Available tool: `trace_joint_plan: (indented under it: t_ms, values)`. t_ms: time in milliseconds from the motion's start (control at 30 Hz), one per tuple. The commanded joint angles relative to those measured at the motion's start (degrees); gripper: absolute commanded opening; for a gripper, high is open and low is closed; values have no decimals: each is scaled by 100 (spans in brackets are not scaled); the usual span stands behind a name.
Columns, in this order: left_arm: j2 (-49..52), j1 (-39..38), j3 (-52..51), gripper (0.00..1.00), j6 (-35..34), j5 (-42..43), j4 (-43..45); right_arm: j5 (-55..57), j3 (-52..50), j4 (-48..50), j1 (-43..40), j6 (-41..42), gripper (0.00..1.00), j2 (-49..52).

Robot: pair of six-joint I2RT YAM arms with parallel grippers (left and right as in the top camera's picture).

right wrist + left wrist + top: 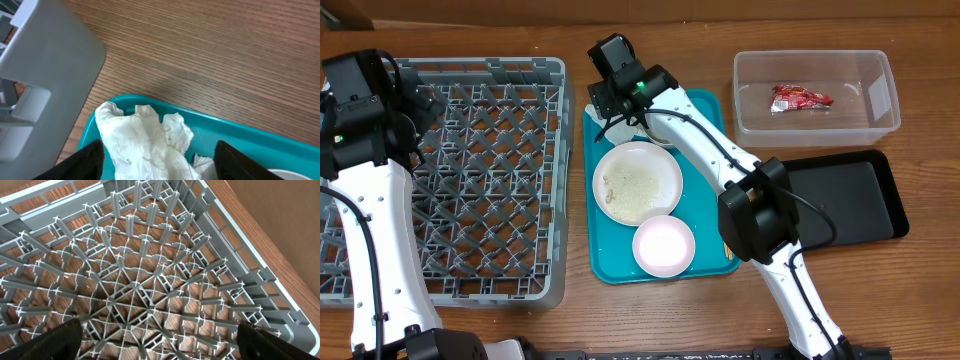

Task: Sort waste into correct bins and load items into the dishwasher
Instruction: 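Move the right gripper back and grasp the white tissue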

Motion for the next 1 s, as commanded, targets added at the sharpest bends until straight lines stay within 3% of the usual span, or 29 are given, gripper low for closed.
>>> trace_joint_plan:
  t_ms: [0, 367, 433, 567, 867, 967]
  values:
    - [-2, -2, -52, 100, -52, -103, -9, -247, 7, 39, 44, -68, 71, 142]
    - [-2, -2, -52, 100, -52, -103, -9, -184, 2, -24, 59, -68, 71, 461]
    - [-2, -2, -52, 100, -52, -103, -9, -72, 2, -55, 74, -68, 67, 461]
    - [-2, -2, -52, 100, -52, -103, -9, 9, 2, -144, 85, -68, 52, 461]
    - [-2, -2, -52, 100, -52, -103, -11, 7, 282, -302, 205, 98, 6, 337]
    - [-2, -2, -52, 100, -52, -101, -9, 7, 487, -385, 221, 271, 4, 170]
